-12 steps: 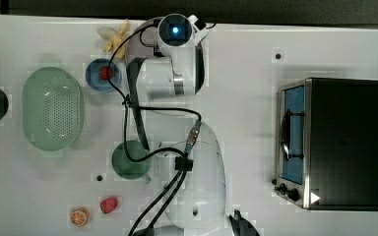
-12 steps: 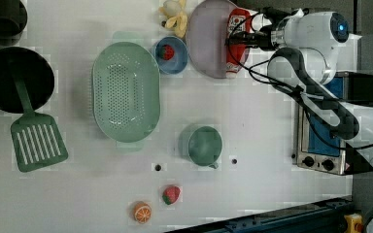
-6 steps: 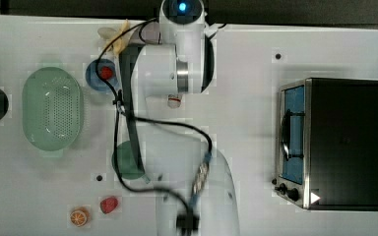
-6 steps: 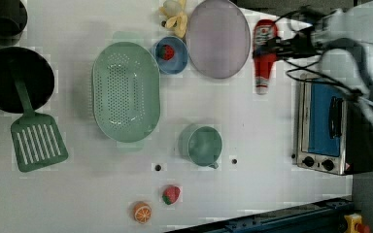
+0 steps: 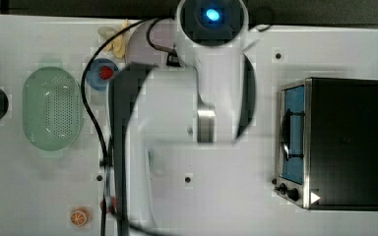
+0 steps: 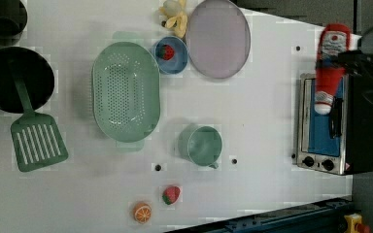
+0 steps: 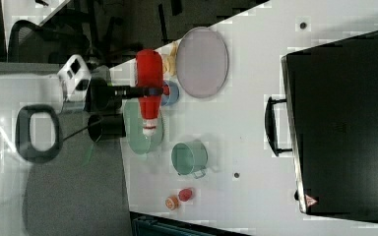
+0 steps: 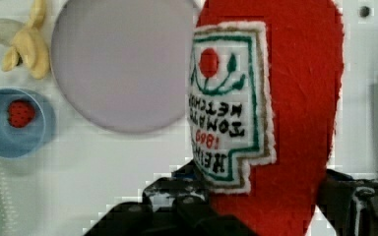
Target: Pick ketchup from plate and place it on table.
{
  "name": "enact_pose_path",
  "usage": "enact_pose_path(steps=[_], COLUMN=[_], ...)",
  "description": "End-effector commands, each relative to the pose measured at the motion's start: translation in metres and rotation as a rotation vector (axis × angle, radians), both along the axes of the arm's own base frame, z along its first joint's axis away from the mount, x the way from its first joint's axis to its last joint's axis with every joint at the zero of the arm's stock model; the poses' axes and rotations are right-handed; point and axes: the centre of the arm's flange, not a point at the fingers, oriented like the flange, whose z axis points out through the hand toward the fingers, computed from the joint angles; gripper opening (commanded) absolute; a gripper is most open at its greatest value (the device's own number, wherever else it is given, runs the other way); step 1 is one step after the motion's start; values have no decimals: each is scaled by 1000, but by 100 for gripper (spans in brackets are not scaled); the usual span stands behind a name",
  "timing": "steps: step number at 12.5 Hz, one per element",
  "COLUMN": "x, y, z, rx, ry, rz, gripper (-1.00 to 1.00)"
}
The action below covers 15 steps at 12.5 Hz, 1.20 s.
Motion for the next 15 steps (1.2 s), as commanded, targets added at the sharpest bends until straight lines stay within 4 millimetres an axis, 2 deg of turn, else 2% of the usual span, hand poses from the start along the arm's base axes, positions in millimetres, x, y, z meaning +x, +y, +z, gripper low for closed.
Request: enact_pose_path(steps=[1, 3, 7, 11, 14, 15], x=[-39, -63, -95, -110, -113, -112], y=[-26, -32, -32, -25, -23, -22], z=[-85, -107, -174, -243, -279, -282], rx=[21, 28, 73, 64, 64, 64], ry=[163, 141, 77, 37, 48, 33], rz=[-37, -56, -108, -103, -100, -100], gripper=[25, 25, 25, 25, 25, 25])
